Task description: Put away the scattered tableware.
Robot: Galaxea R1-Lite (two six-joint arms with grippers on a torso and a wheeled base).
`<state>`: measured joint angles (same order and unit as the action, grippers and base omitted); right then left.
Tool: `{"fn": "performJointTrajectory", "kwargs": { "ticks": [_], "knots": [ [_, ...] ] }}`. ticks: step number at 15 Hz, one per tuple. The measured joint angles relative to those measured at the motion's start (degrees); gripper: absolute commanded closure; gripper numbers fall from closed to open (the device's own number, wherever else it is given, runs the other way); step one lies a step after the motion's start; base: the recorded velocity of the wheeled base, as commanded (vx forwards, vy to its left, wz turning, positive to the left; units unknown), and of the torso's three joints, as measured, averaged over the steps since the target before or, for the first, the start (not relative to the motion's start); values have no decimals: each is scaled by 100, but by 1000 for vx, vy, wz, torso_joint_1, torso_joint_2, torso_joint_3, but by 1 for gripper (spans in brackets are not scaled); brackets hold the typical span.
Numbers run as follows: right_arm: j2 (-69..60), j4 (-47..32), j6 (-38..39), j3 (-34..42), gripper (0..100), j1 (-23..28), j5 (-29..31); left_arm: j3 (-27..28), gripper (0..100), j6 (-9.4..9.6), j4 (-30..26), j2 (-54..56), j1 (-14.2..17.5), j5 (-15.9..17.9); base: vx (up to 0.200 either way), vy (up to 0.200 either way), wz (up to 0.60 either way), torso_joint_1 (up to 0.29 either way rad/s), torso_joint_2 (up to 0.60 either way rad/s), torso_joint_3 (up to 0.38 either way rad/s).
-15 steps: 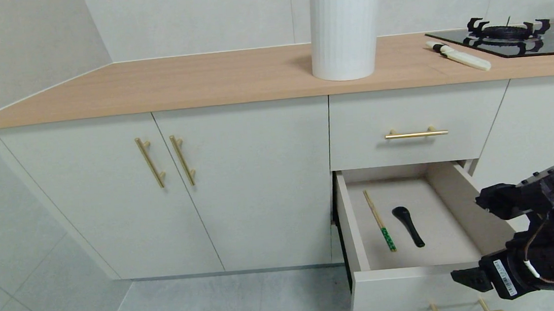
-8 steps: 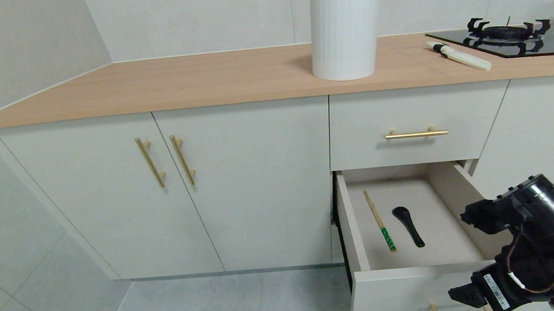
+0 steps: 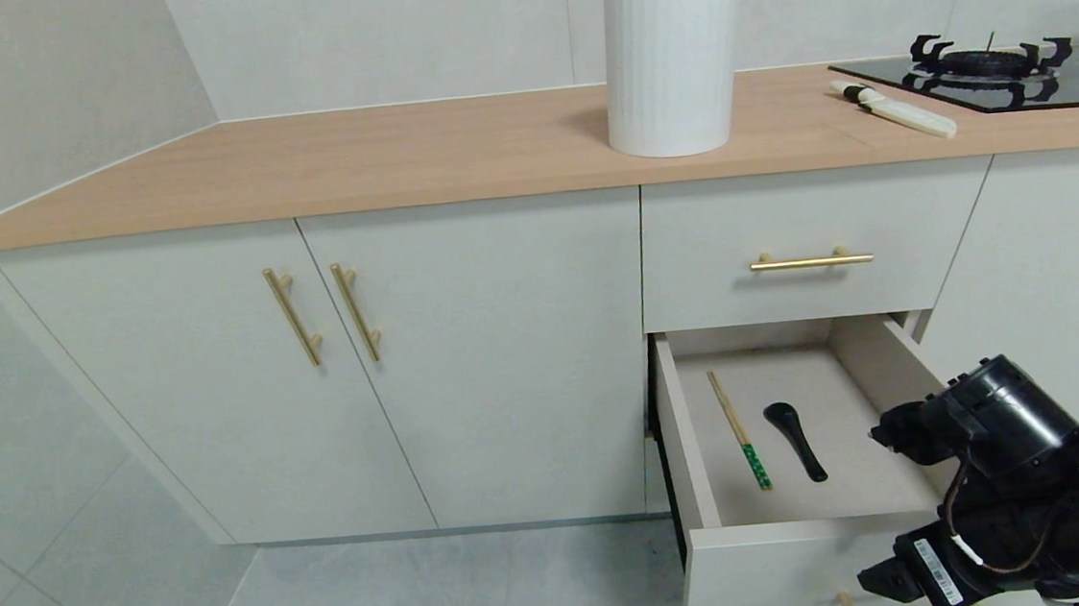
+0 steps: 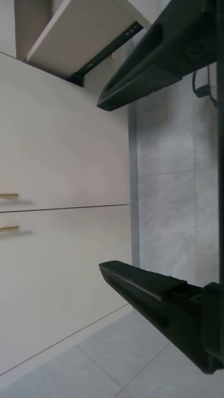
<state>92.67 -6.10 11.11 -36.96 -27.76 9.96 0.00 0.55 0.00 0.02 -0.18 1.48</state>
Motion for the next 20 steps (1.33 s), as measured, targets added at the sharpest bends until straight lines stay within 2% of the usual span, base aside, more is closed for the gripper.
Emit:
{"fn": "performJointTrajectory", "kwargs": {
  "ticks": [5,9,14,20],
  "knots": [
    [285,49,506,-272,0,150,101,0,0,-1,0,0,0,2,0,0,0,0,0,0],
    [477,688,523,-317,0,358,148,0,0,-1,0,0,0,0,0,0,0,0,0,0],
    [763,1063,633,-273,0,444,150,0,0,-1,0,0,0,0,0,0,0,0,0,0],
    [1314,2509,619,-60,0,535,332,0,0,-1,0,0,0,2,0,0,0,0,0,0]
  ]
}}
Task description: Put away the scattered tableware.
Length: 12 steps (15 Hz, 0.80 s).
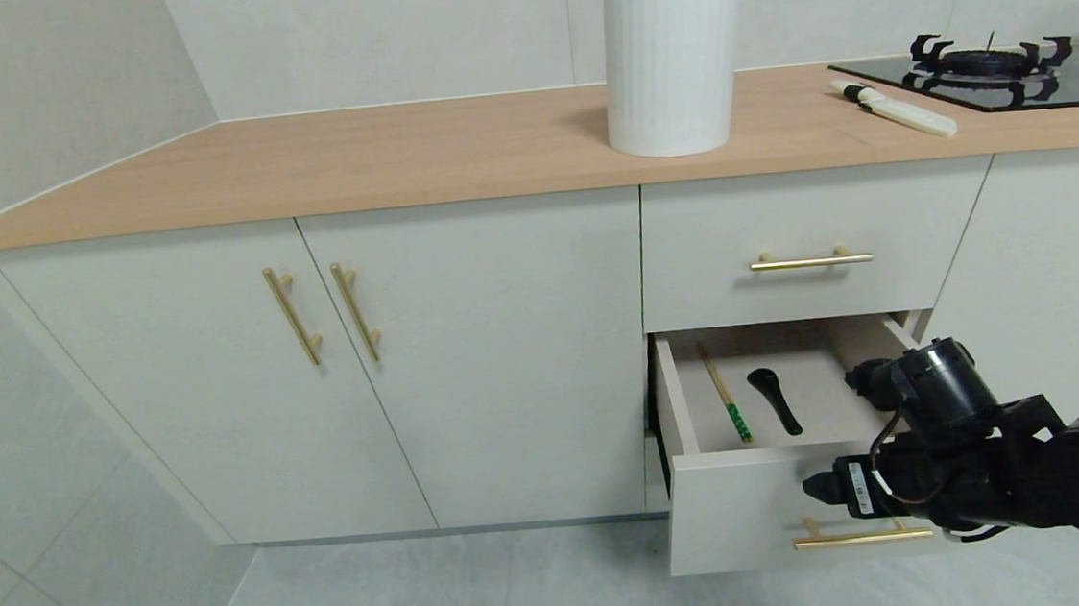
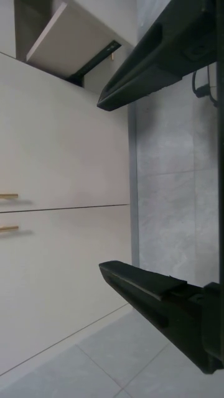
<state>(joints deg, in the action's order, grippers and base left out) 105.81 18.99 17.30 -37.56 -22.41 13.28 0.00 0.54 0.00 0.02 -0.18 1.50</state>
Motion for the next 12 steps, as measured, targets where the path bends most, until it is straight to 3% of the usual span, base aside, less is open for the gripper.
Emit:
{"fn": "performJointTrajectory", "kwargs": {
  "ticks": [9,12],
  "knots": [
    [579,1673,-80,289,0,352,137,2,0,0,0,0,0,-2,0,0,0,0,0,0],
    [667,1792,-613,284,0,469,76,2,0,0,0,0,0,0,0,0,0,0,0,0]
  ]
}}
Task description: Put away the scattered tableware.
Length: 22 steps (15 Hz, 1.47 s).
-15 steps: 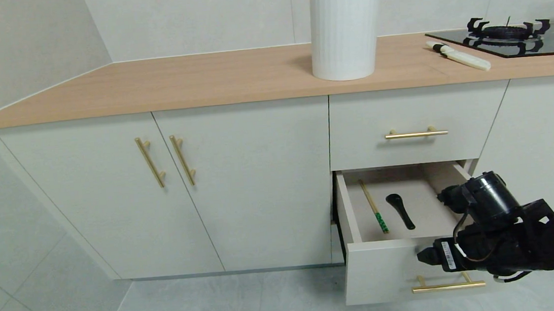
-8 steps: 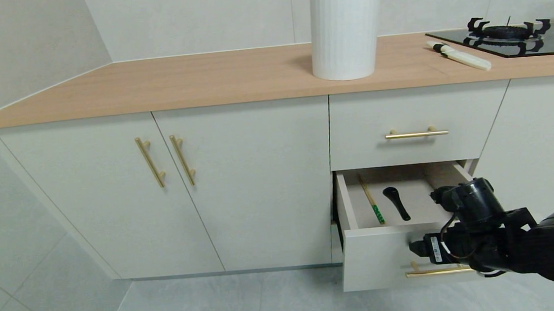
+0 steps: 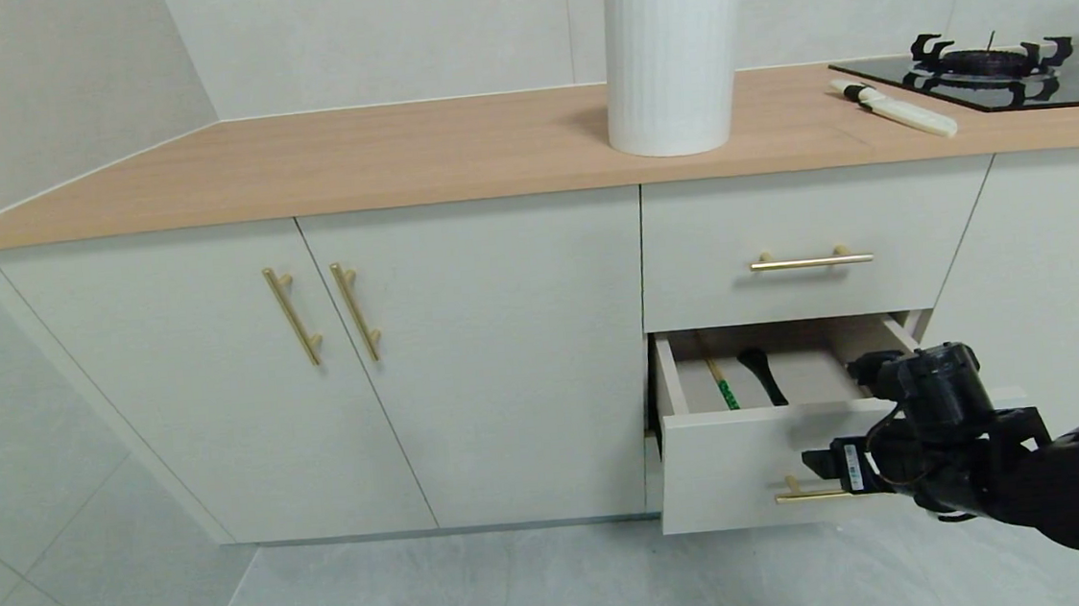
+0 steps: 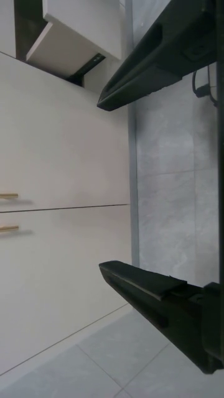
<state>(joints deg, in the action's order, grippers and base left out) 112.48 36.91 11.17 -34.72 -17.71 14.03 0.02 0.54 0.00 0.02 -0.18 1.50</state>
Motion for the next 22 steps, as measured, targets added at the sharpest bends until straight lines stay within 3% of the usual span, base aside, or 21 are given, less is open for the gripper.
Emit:
{"fn": "performJointTrajectory", "kwargs": {
  "ticks": [5,14,22],
  "knots": [
    [218,230,-283,-340,0,9,-106,-2,0,0,-2,0,0,-5,0,0,0,0,0,0],
    [1530,3193,-290,-480,0,126,-68,-2,0,0,0,0,0,-2,0,0,0,0,0,0],
    [2428,4061,-279,-1064,0,325,-13,-2,0,0,0,0,0,0,0,0,0,0,0,0]
  ]
}}
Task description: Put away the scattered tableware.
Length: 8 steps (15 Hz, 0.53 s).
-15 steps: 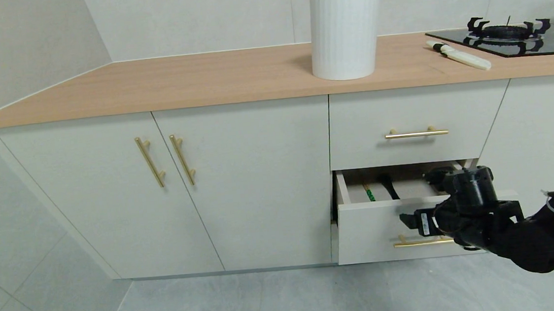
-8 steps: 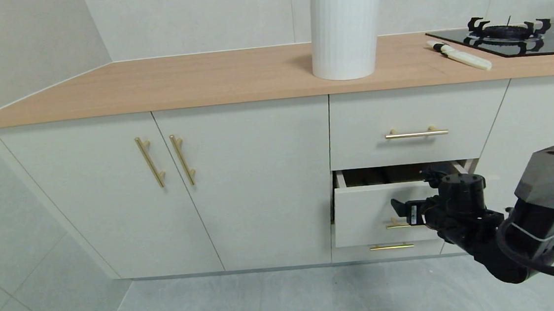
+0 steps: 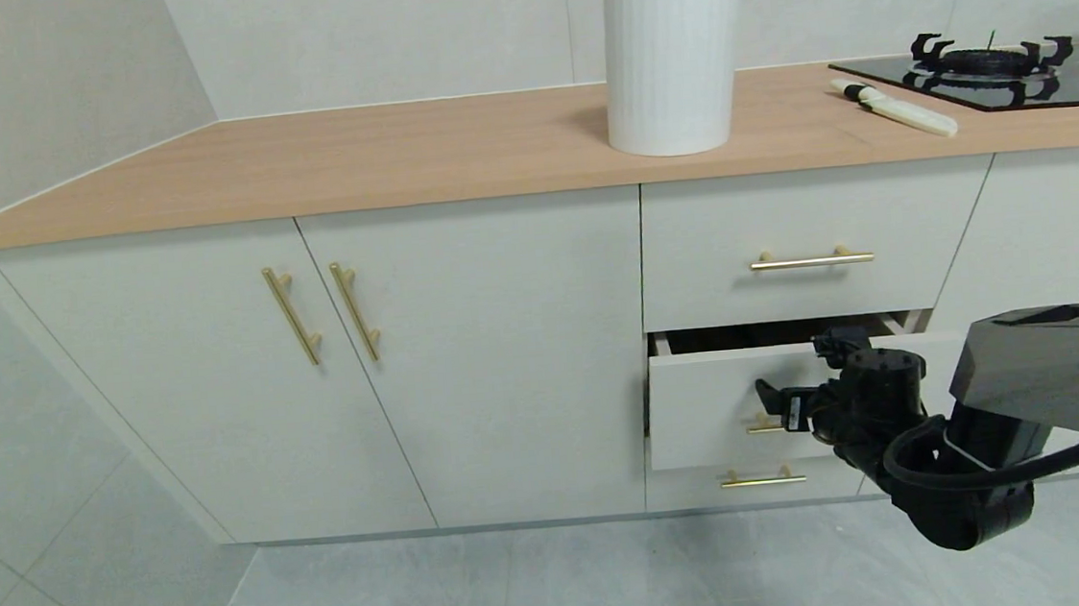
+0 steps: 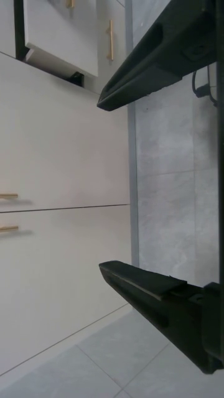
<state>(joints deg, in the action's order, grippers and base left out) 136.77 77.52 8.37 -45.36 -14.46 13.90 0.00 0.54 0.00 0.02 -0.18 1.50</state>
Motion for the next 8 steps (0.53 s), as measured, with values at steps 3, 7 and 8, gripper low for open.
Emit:
{"fn": "performJointTrajectory", "kwargs": {
  "ticks": [3,7,8],
  "knots": [
    [312,196,-1,-328,0,46,261,0,0,-2,0,0,0,0,0,0,0,0,0,0],
    [684,372,-4,-931,0,165,595,0,0,0,0,0,-2,0,0,0,0,0,0,0],
    [763,372,-1,-1068,0,197,655,0,0,0,0,0,0,-2,0,0,0,0,0,0]
  ]
}}
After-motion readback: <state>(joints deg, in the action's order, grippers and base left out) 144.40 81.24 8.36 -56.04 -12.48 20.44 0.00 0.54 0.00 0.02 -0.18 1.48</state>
